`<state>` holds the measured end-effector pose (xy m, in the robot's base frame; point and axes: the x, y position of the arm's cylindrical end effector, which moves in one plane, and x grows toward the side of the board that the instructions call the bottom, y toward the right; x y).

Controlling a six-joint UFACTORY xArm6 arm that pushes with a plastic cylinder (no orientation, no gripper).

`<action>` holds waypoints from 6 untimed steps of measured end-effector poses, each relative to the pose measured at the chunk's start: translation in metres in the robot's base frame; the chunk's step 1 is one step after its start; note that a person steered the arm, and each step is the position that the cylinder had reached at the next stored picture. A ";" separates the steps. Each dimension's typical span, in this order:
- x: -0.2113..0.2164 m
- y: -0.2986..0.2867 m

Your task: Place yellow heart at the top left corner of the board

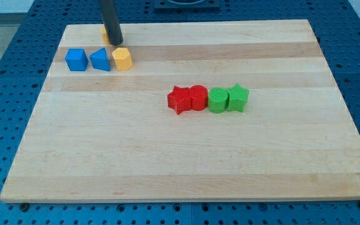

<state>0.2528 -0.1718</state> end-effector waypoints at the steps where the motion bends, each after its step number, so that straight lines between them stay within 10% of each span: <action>1: -0.006 -0.003; 6: -0.025 -0.035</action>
